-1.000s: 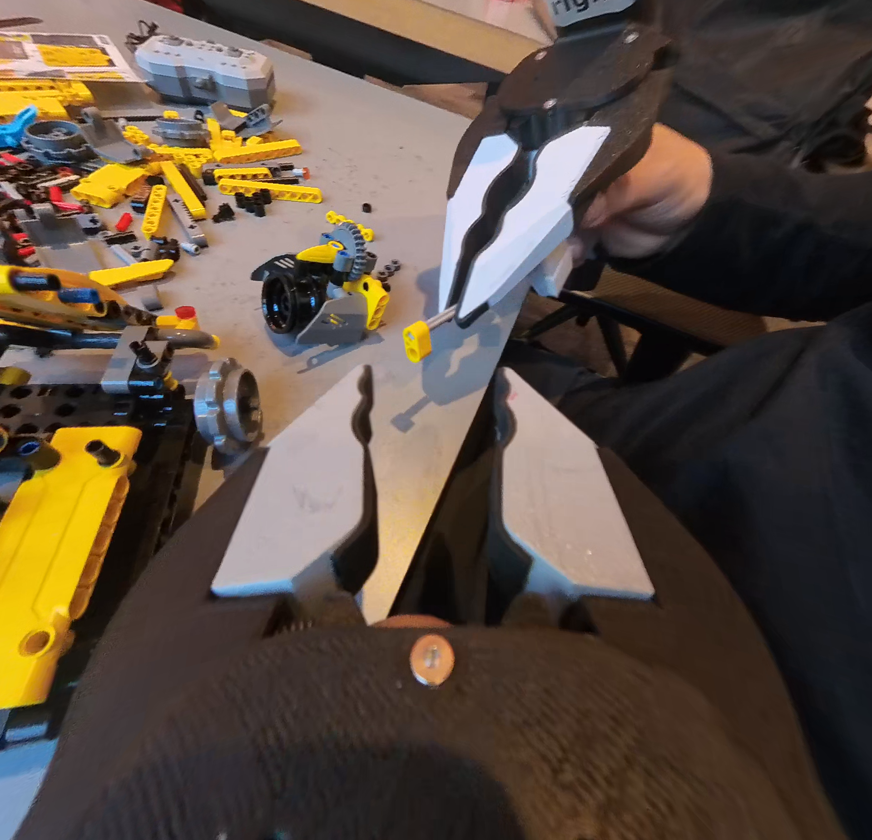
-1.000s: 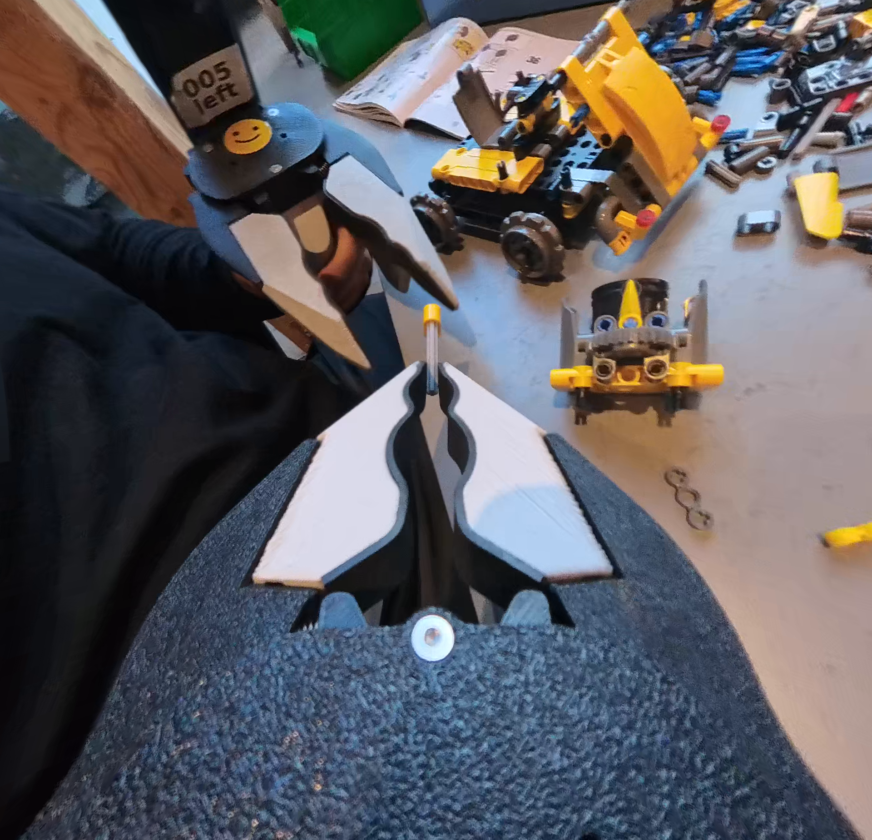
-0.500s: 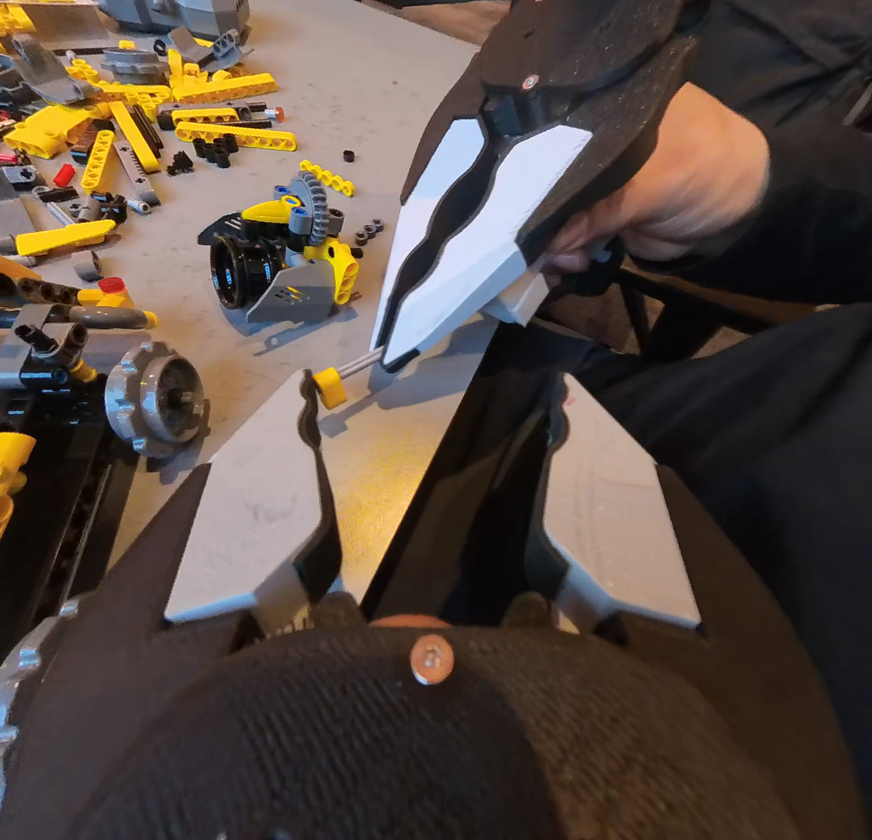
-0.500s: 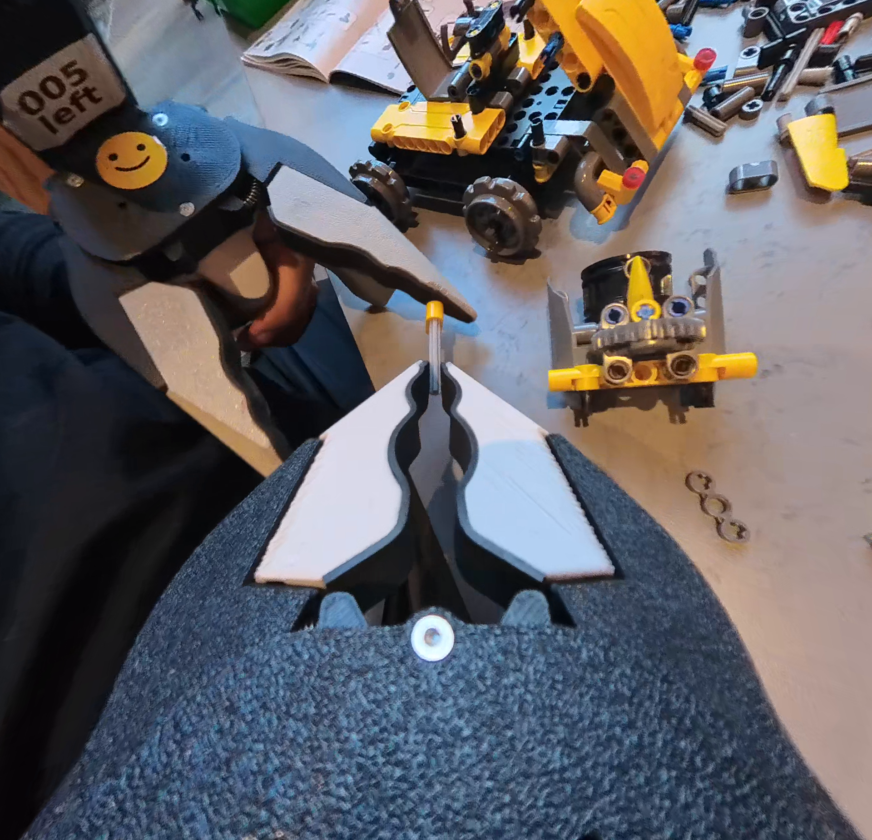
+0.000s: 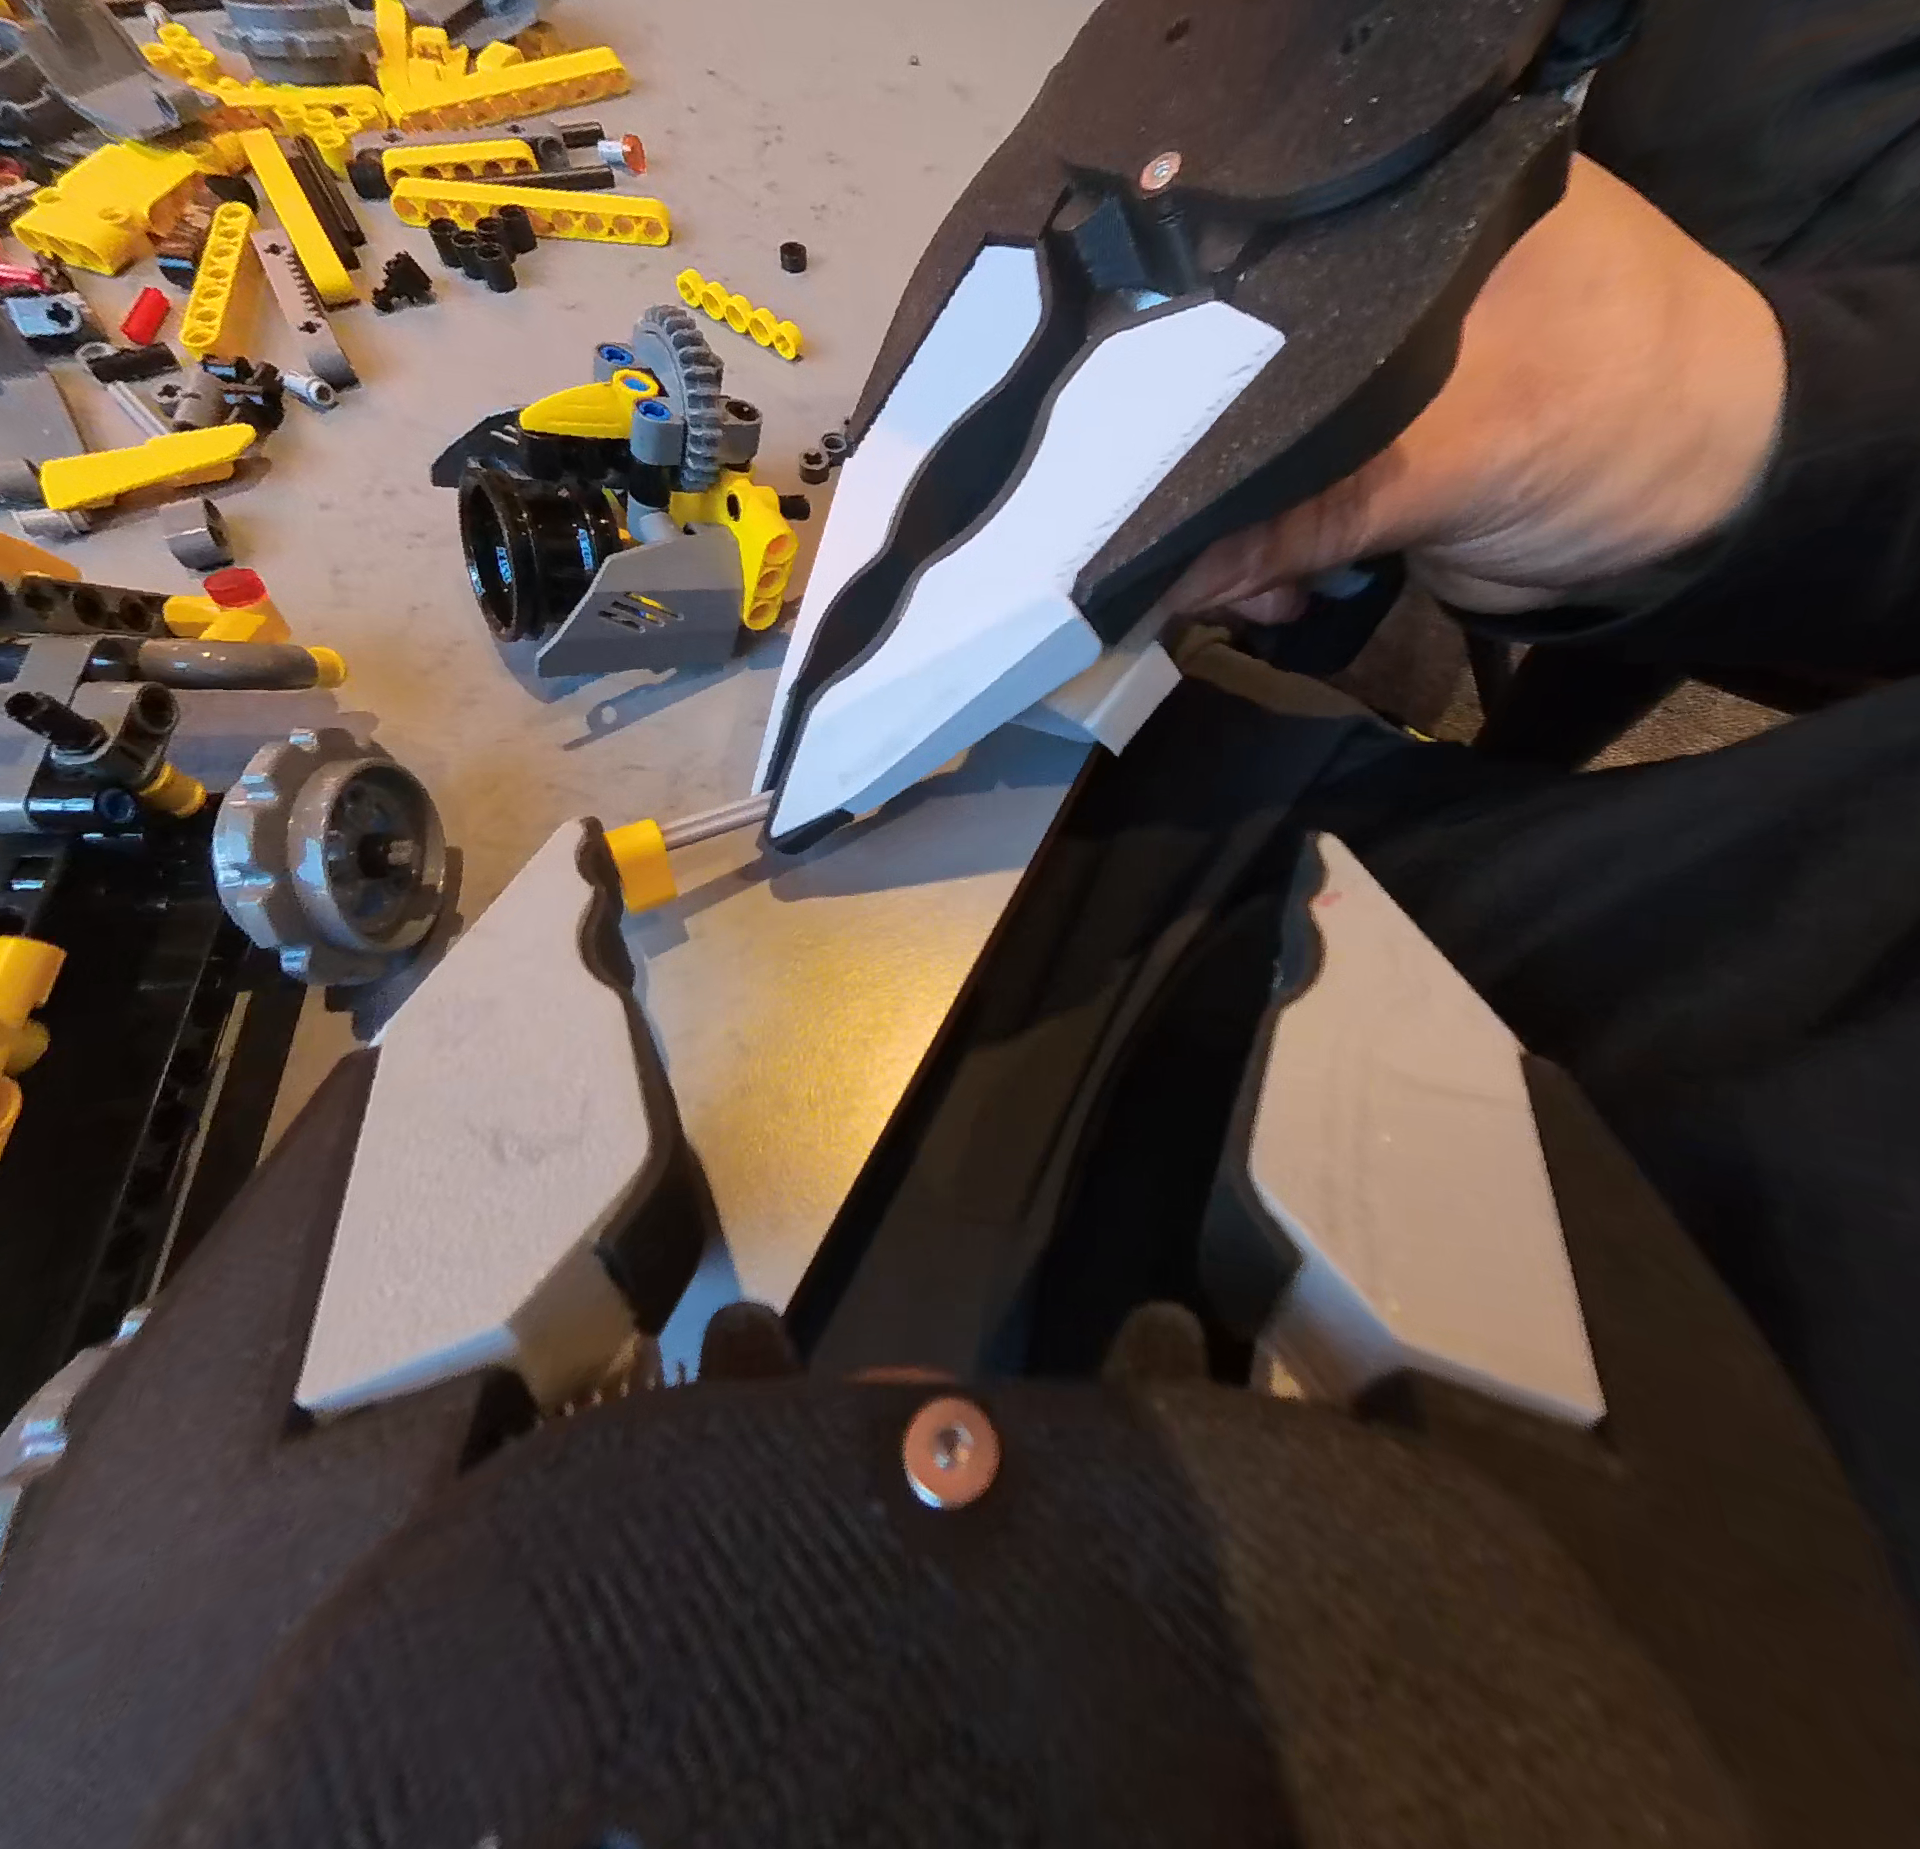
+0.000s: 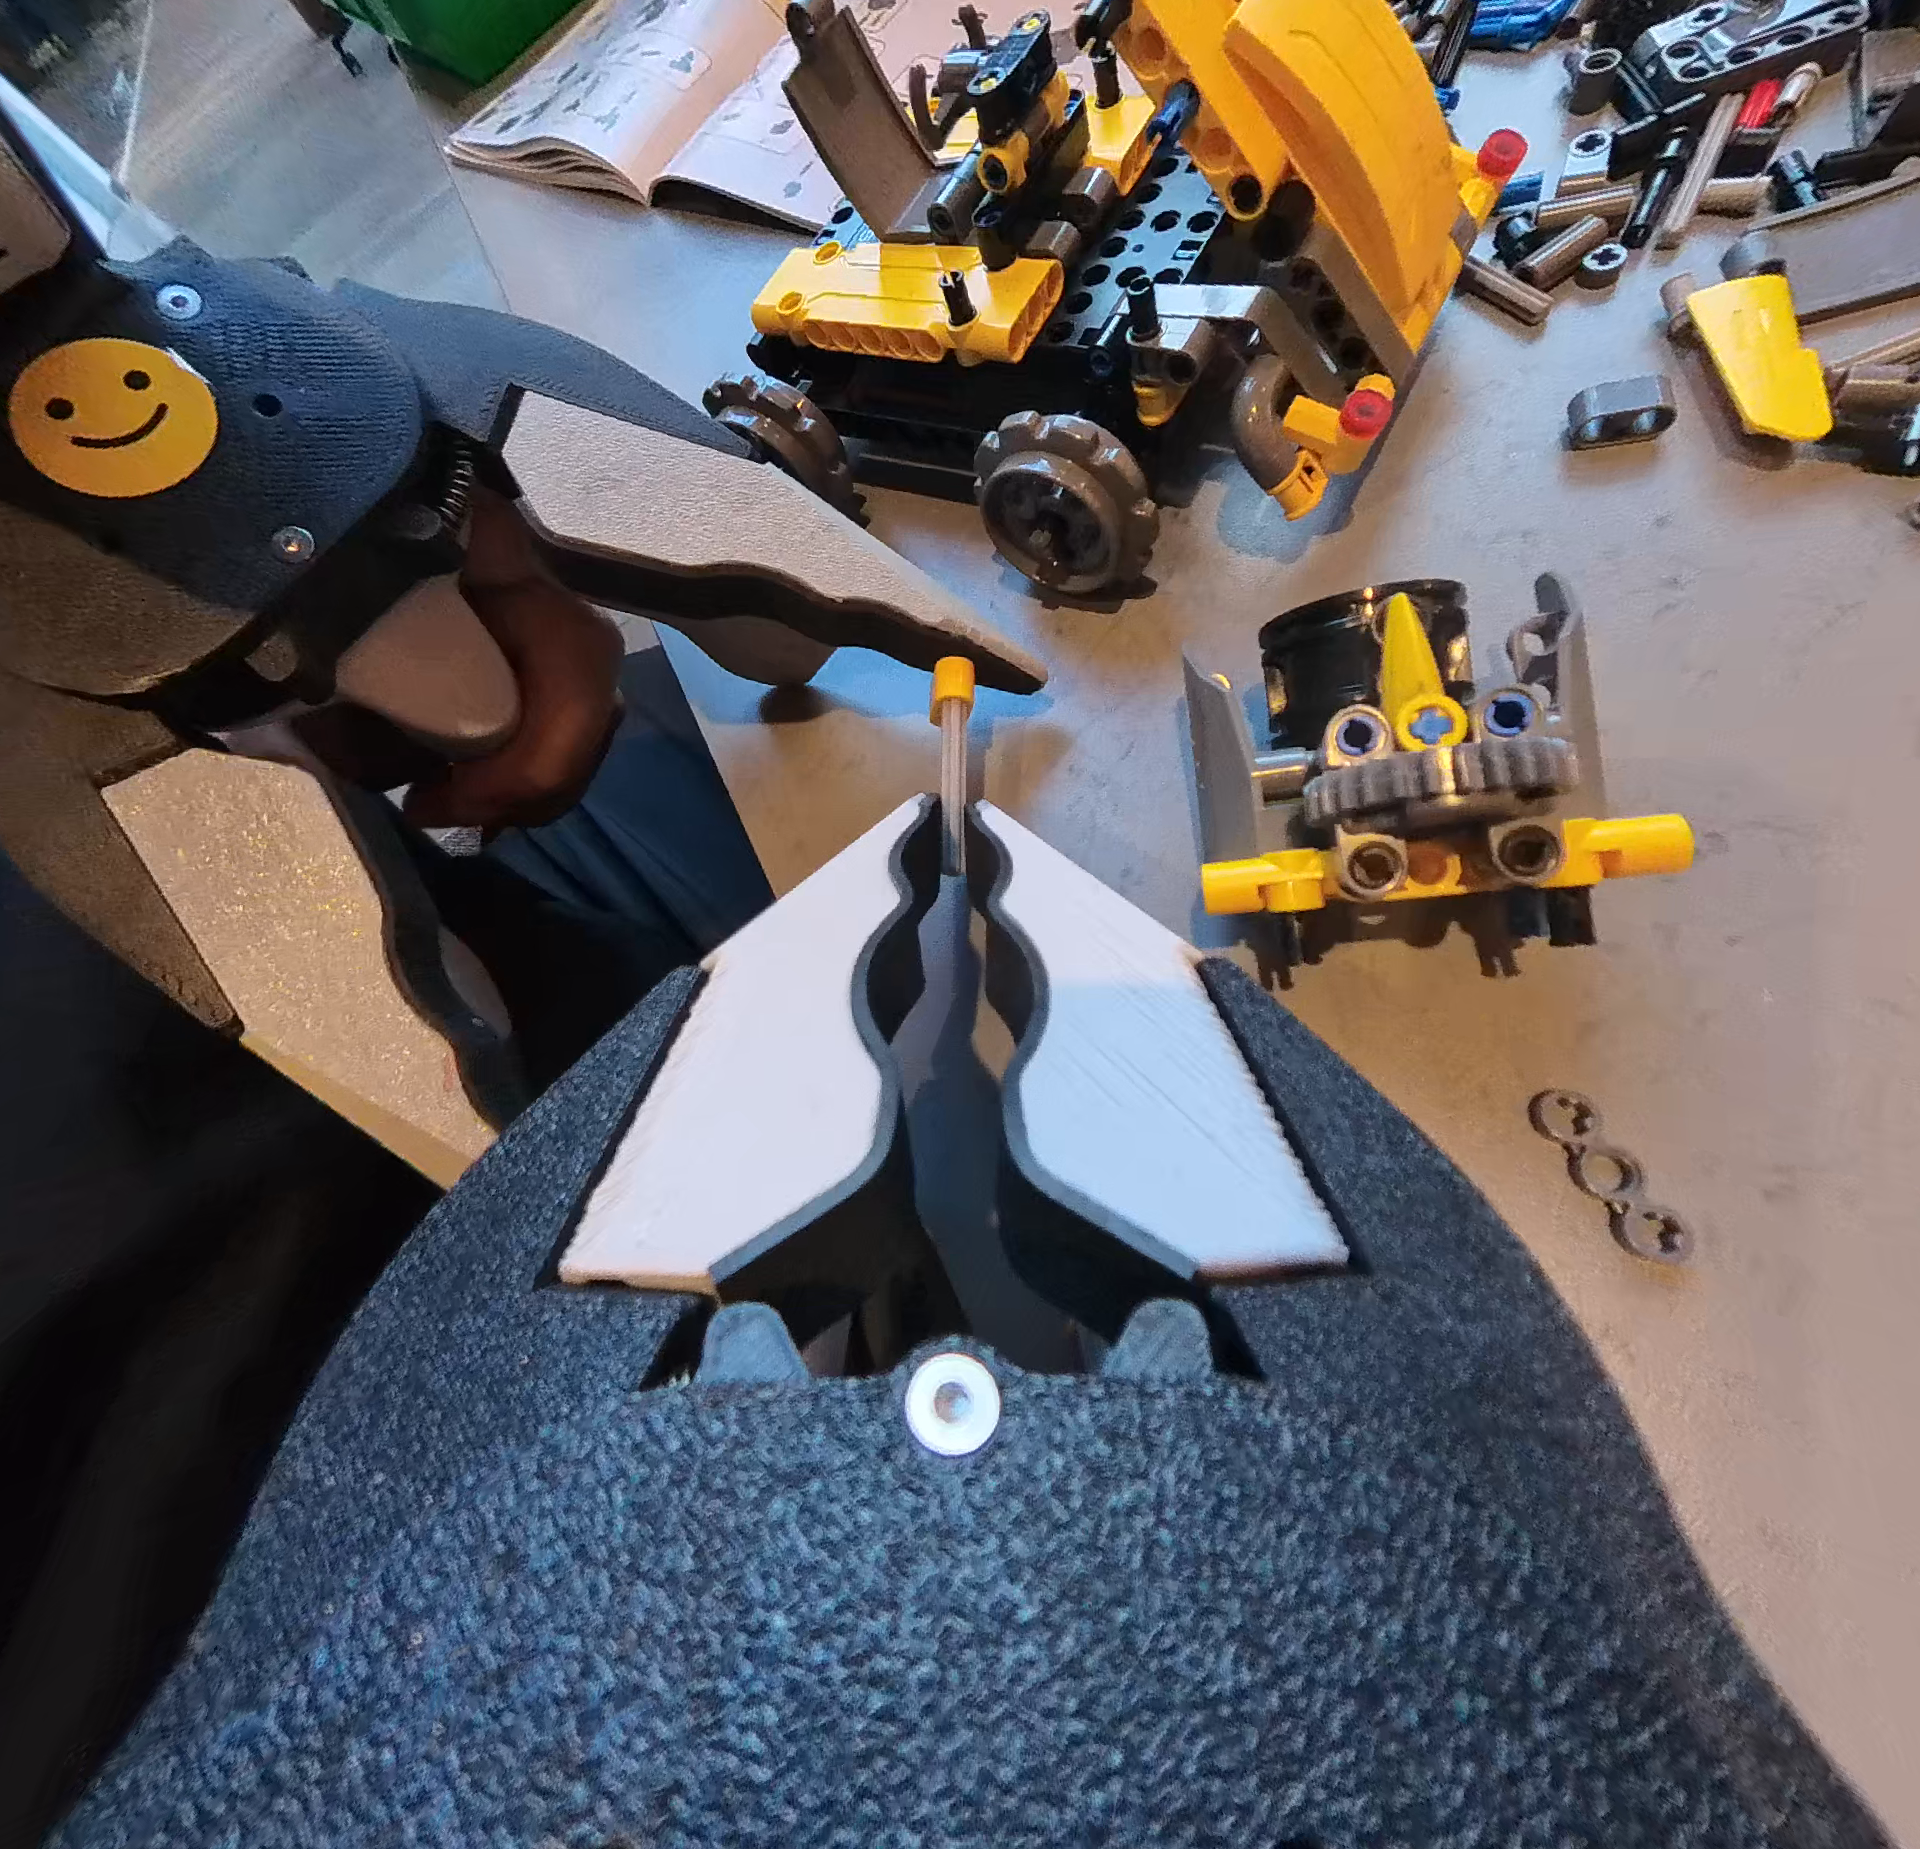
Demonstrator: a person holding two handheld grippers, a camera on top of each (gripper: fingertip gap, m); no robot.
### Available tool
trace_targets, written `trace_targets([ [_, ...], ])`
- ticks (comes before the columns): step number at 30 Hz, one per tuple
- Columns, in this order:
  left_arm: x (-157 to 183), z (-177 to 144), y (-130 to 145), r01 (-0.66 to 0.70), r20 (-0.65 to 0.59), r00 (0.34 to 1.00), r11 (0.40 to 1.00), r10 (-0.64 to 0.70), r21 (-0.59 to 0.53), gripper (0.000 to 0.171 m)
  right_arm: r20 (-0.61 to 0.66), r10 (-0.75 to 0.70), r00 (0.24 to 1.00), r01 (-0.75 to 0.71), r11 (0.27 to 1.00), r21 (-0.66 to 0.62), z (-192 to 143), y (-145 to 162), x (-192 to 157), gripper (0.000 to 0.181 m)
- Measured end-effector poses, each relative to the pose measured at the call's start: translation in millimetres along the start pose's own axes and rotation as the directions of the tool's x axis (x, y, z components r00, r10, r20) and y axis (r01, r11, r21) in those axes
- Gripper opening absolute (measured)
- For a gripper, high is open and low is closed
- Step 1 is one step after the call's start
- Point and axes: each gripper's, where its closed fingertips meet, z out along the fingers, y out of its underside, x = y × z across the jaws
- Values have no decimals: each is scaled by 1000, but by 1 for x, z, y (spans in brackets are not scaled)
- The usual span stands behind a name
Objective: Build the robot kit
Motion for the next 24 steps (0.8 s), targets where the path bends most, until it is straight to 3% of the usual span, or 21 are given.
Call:
trace_targets([
  [8,-2,4,6,-54,52,997,998,56,-41,125,6,-1,1000,1,1000,-17,1,1,0,2],
  [24,0,4,5,-46,25,999,998,47,-40,127,23,9,1000,-8,1000,-30,3,1,0,2],
])
